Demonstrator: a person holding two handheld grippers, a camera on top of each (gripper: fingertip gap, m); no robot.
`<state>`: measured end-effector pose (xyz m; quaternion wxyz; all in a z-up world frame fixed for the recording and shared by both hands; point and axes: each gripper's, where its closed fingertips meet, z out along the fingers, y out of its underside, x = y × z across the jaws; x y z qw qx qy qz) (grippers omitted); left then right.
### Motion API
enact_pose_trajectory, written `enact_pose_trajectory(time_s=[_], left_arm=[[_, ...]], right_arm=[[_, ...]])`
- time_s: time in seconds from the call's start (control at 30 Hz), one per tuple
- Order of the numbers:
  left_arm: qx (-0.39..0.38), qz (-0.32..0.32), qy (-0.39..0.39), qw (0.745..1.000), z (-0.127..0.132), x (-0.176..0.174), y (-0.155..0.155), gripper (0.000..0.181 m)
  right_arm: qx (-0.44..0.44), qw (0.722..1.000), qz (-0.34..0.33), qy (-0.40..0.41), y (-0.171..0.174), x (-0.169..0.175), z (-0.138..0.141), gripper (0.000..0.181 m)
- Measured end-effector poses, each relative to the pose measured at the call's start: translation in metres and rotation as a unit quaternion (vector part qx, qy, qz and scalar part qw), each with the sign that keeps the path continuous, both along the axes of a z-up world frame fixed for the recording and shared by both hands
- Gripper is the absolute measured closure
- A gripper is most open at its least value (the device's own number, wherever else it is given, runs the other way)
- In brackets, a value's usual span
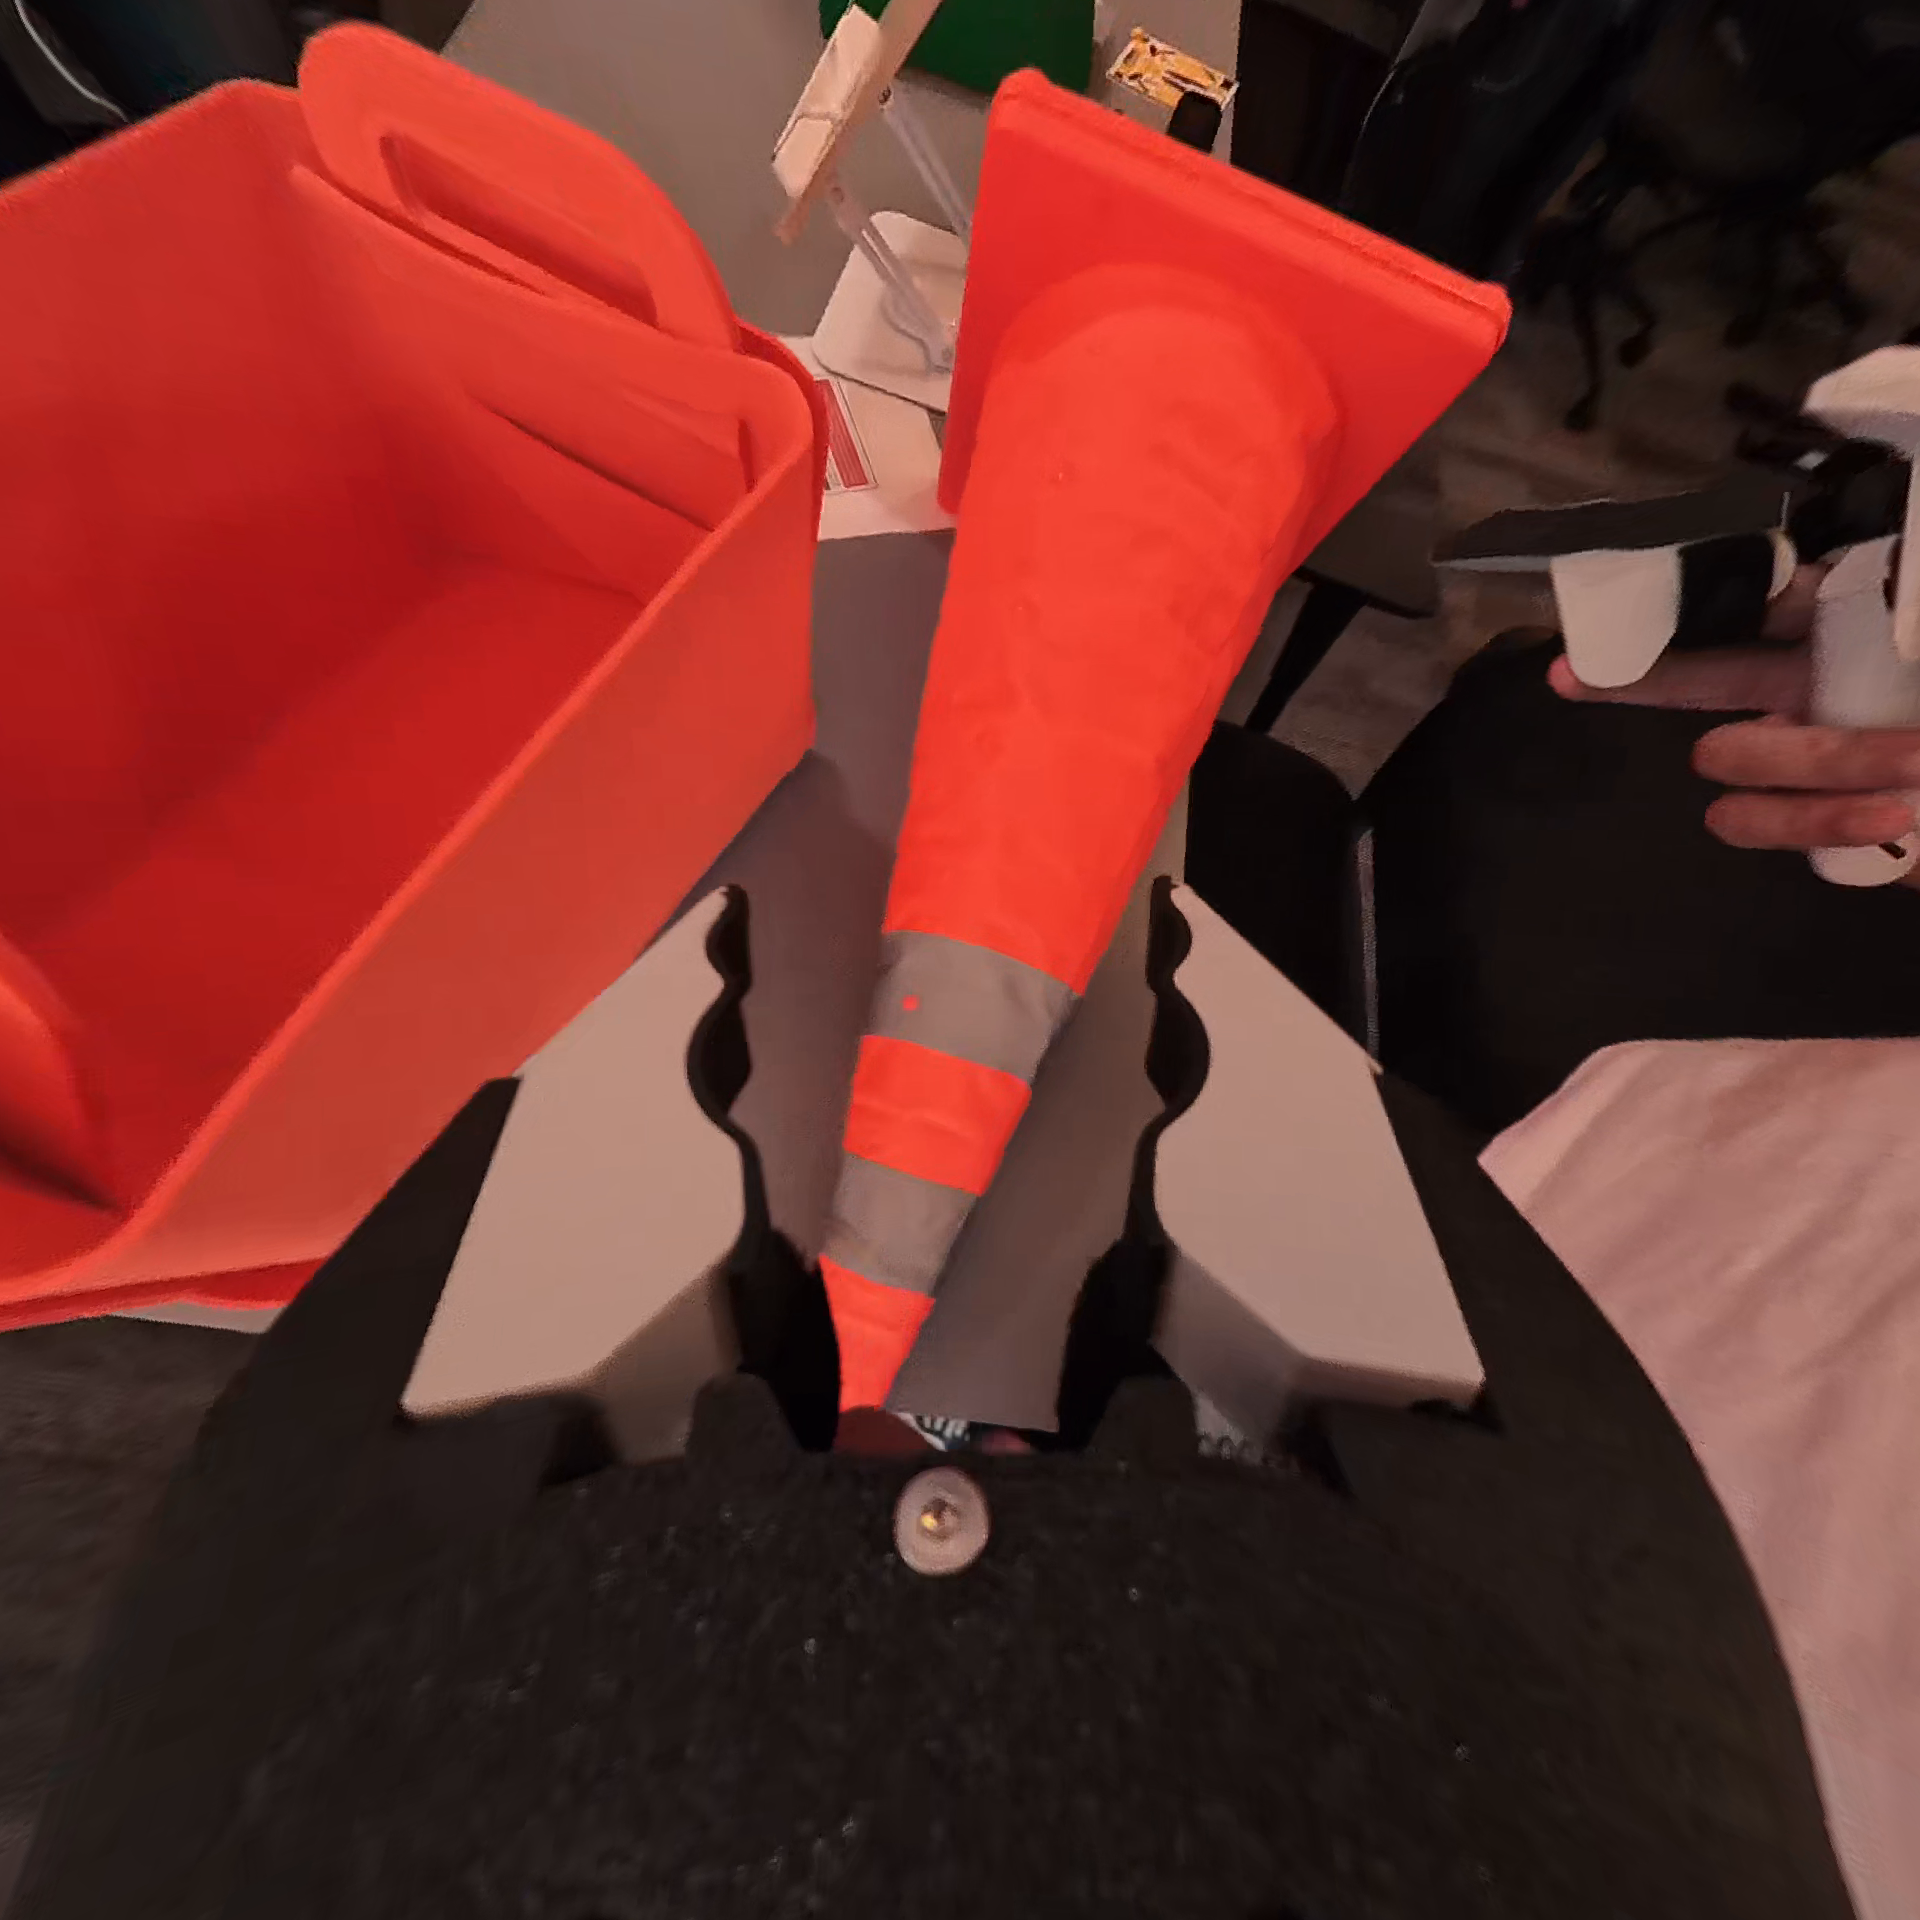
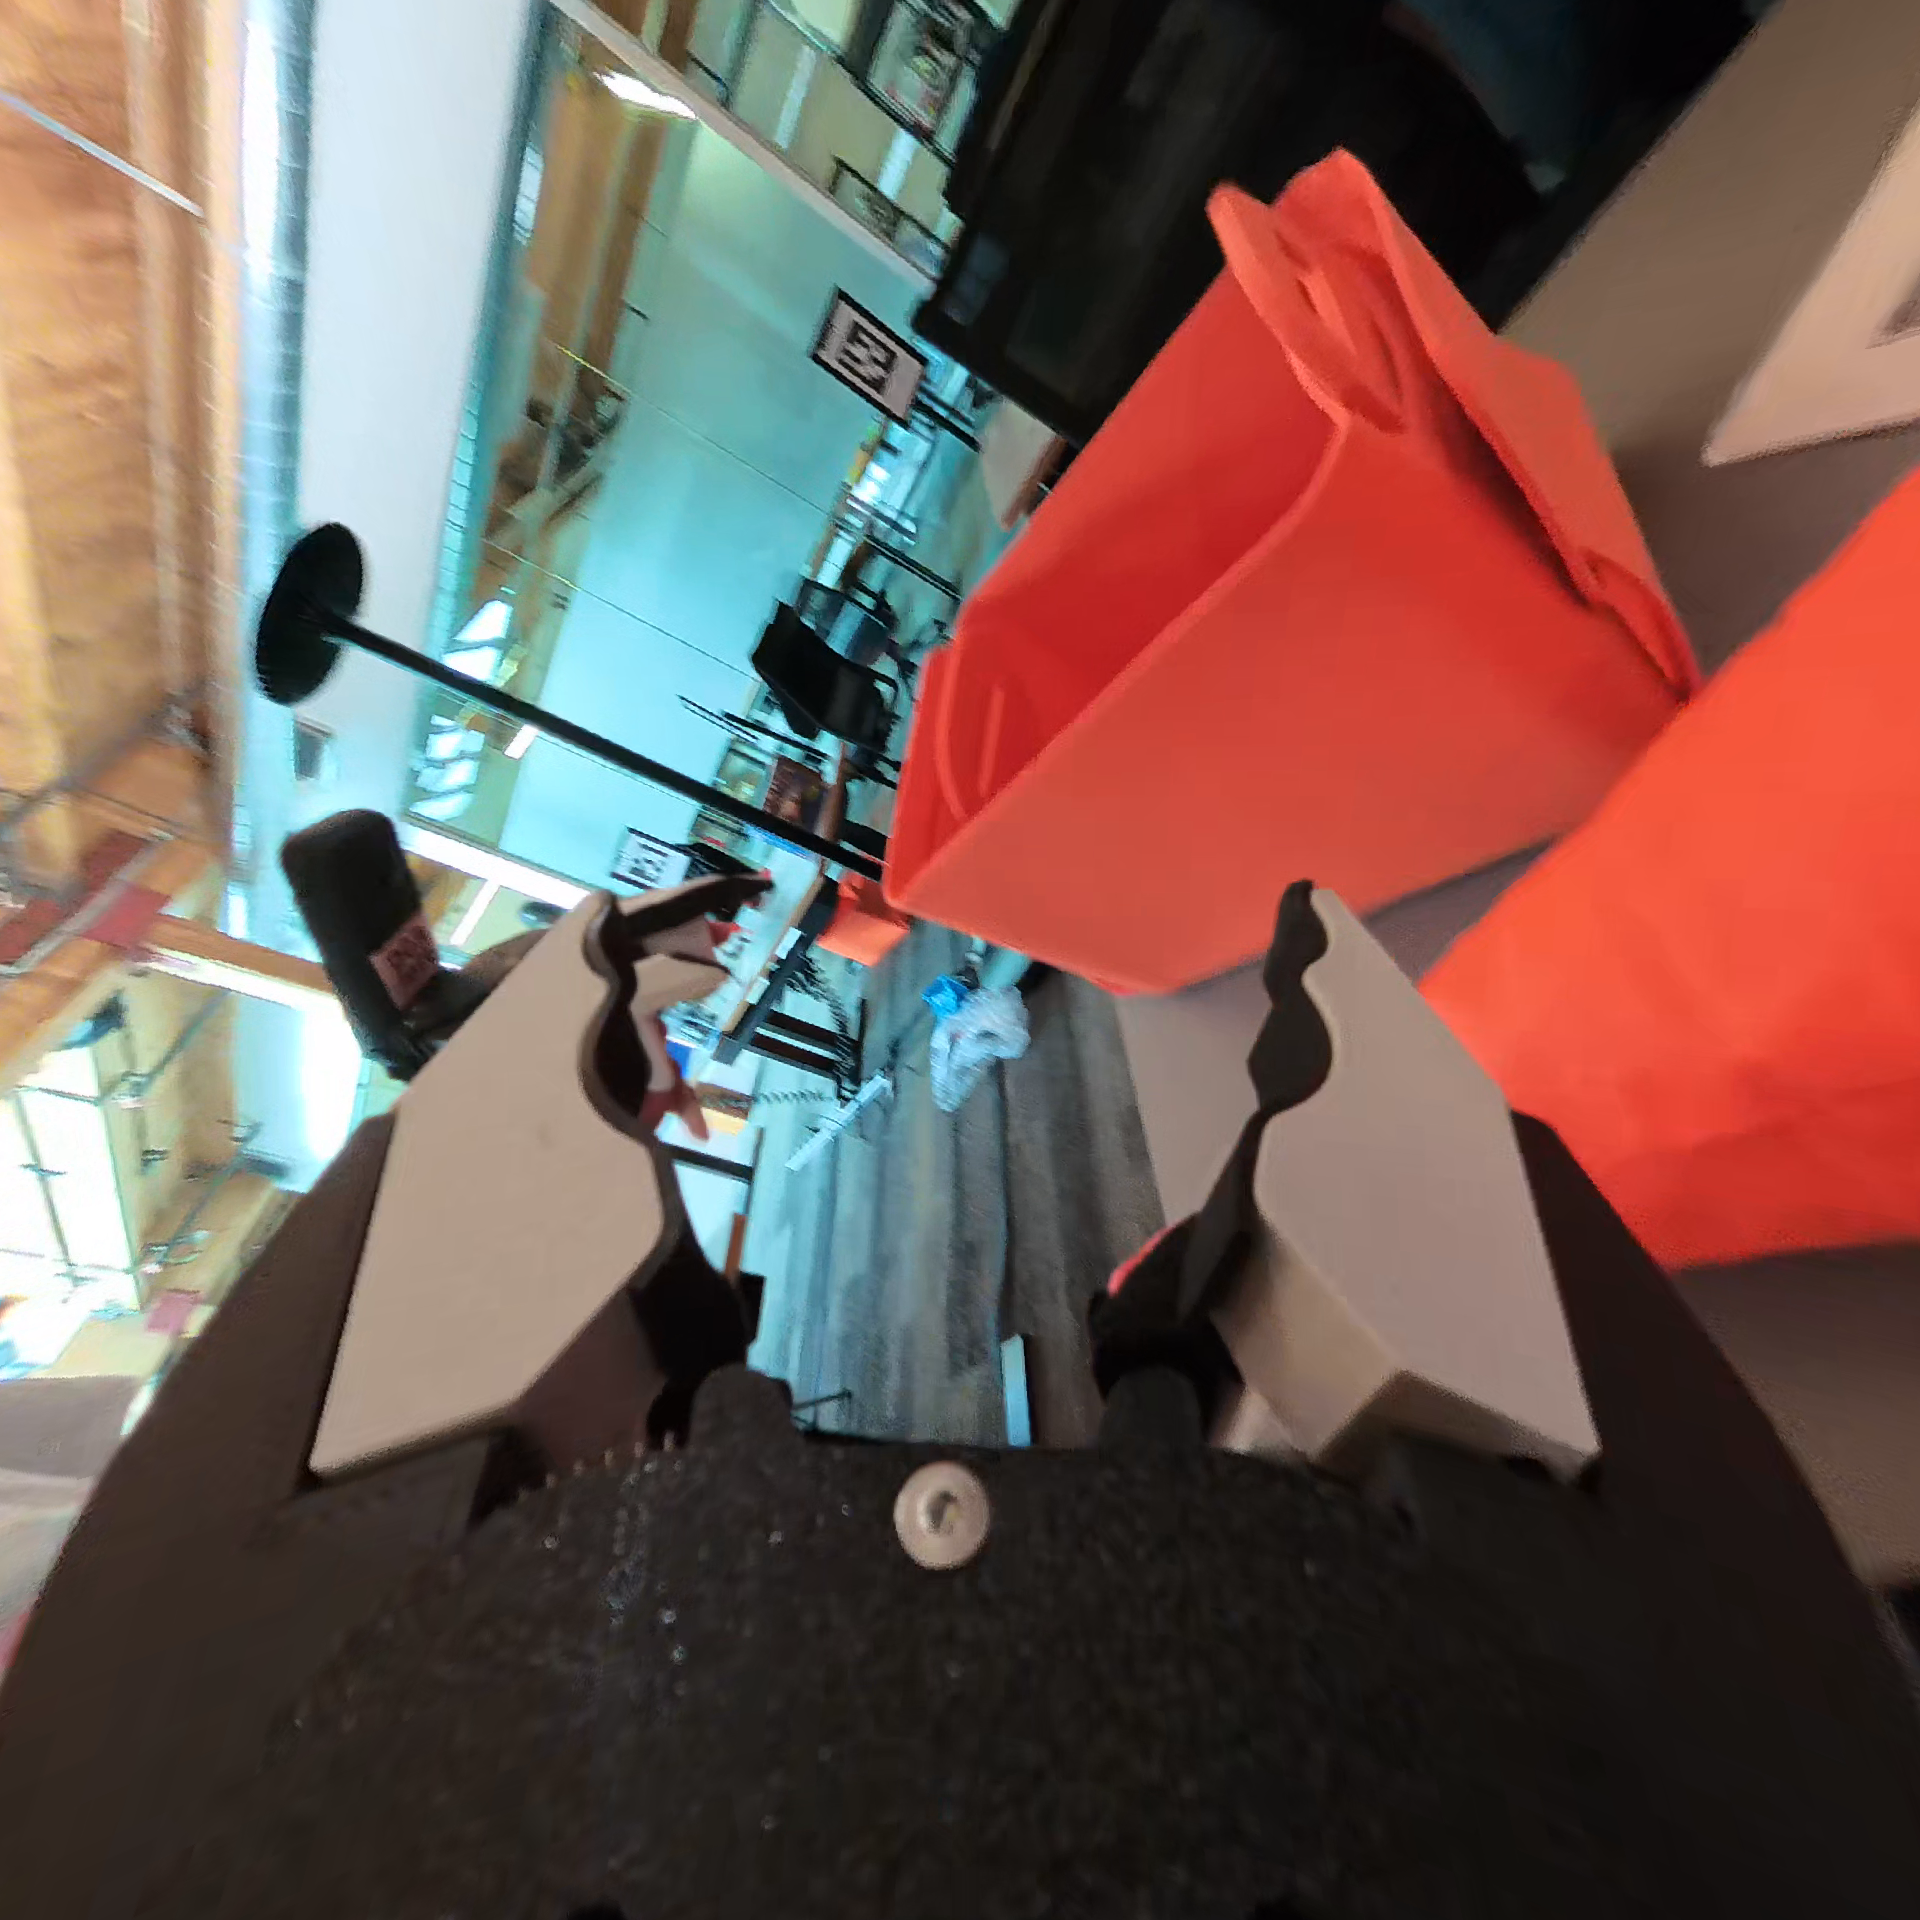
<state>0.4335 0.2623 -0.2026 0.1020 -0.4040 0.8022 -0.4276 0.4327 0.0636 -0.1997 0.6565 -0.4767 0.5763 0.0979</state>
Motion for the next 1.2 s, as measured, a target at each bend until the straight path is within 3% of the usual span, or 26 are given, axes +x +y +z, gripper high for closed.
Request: enact_pose_trajectory(time_s=[0.13, 0.3, 0.43, 0.57, 0.7, 0.8, 0.87, 0.93, 1.0, 1.07, 1.13, 1.2], left_arm=[[0.029, 0.007, -0.062, 0.998, 0.033, 0.037, -0.009, 0.101], [-0.039, 0.069, -0.162, 0.984, 0.09, 0.112, -0.042, 0.104], [-0.102, 0.083, -0.224, 0.966, 0.129, 0.152, -0.067, 0.116], [-0.118, 0.08, -0.35, 0.926, 0.212, 0.144, -0.076, 0.126], [-0.102, 0.092, -0.395, 0.908, 0.249, 0.145, -0.067, 0.128], [-0.114, 0.103, -0.415, 0.897, 0.282, 0.123, -0.055, 0.129], [-0.153, 0.105, -0.389, 0.902, 0.304, 0.115, -0.046, 0.134], [-0.141, 0.075, -0.361, 0.919, 0.316, 0.129, -0.048, 0.133], [-0.089, 0.038, -0.345, 0.934, 0.312, 0.156, -0.056, 0.133], [-0.074, 0.041, -0.355, 0.931, 0.312, 0.17, -0.058, 0.133], [-0.078, 0.013, -0.34, 0.937, 0.301, 0.156, -0.069, 0.133], [-0.089, 0.008, -0.316, 0.945, 0.273, 0.129, -0.074, 0.133]], right_arm=[[-0.049, 0.991, 0.031, -0.12, 0.028, 0.058, 0.082, 0.079], [-0.136, 0.955, 0.066, -0.256, 0.085, 0.111, 0.214, 0.1], [-0.157, 0.934, 0.068, -0.313, 0.113, 0.115, 0.29, 0.117], [-0.19, 0.914, 0.073, -0.35, 0.123, 0.108, 0.343, 0.127], [-0.212, 0.899, 0.071, -0.375, 0.123, 0.098, 0.368, 0.135], [-0.196, 0.903, 0.071, -0.377, 0.115, 0.082, 0.375, 0.14], [-0.199, 0.901, 0.063, -0.38, 0.108, 0.072, 0.373, 0.14], [-0.181, 0.904, 0.056, -0.384, 0.106, 0.064, 0.378, 0.142], [-0.16, 0.906, 0.061, -0.388, 0.11, 0.055, 0.386, 0.14], [-0.159, 0.903, 0.069, -0.393, 0.115, 0.048, 0.389, 0.135], [-0.165, 0.898, 0.072, -0.401, 0.115, 0.04, 0.385, 0.127], [-0.16, 0.896, 0.069, -0.408, 0.109, 0.03, 0.372, 0.123]])
